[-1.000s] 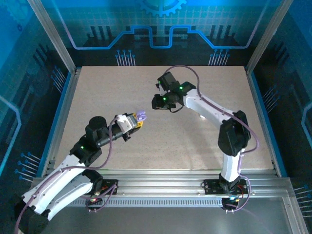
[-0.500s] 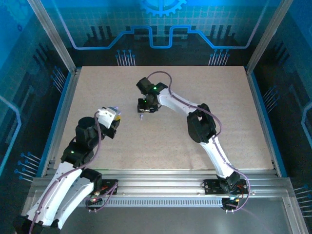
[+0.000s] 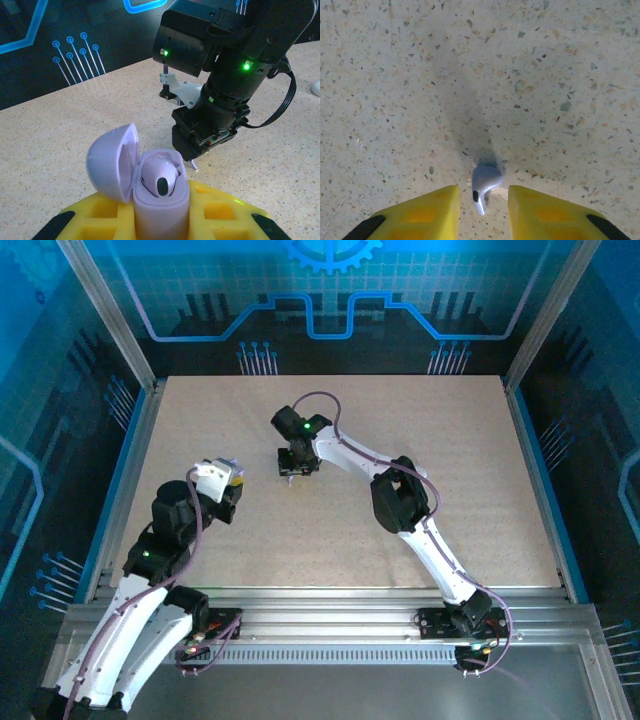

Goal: Insert wireless bluetooth earbuds into charging case

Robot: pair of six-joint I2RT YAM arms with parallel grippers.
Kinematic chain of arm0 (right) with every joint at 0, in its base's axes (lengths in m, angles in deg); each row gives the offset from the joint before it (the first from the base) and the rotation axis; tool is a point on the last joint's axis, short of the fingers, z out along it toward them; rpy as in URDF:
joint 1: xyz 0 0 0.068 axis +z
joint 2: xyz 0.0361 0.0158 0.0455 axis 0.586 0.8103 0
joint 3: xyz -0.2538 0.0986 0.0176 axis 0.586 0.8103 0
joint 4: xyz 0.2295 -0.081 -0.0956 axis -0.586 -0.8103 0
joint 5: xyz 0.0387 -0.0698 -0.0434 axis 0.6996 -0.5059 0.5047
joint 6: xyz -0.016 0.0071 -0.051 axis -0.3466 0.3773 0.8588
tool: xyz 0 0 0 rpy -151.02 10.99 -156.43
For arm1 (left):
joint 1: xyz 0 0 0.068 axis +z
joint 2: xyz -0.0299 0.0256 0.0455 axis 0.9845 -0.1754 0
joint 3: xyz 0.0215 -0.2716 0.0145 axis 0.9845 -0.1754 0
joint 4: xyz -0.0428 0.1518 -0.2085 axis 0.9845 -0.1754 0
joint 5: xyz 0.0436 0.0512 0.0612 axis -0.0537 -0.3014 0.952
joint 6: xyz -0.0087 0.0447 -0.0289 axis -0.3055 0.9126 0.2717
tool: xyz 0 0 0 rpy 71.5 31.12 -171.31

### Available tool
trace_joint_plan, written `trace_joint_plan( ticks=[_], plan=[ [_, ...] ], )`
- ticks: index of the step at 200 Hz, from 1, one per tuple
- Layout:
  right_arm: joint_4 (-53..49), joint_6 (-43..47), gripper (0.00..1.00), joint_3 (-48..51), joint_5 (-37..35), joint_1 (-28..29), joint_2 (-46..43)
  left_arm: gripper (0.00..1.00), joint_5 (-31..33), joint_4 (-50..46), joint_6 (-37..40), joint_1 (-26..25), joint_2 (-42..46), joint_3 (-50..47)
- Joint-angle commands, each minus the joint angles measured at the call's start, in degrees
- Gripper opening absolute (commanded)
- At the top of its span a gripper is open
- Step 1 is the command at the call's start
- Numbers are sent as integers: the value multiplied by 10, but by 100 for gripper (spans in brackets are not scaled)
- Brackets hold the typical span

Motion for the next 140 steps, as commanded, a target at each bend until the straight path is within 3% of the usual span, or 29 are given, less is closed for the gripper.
trace_joint_plan(
  ticks=[1,53,90,140],
  plan=[
    [-9,11,31,-20,-14,7,23,20,-13,6,-13,4,6,2],
    [-17,24,30,-34,-28,7,36,20,-15,10,-14,5,6,0],
    [-47,31,23,-43,-61,11,39,20,-19,13,-13,6,5,0],
    [-79,30,25,-40,-69,14,39,20,-23,13,-15,7,4,0]
  ],
)
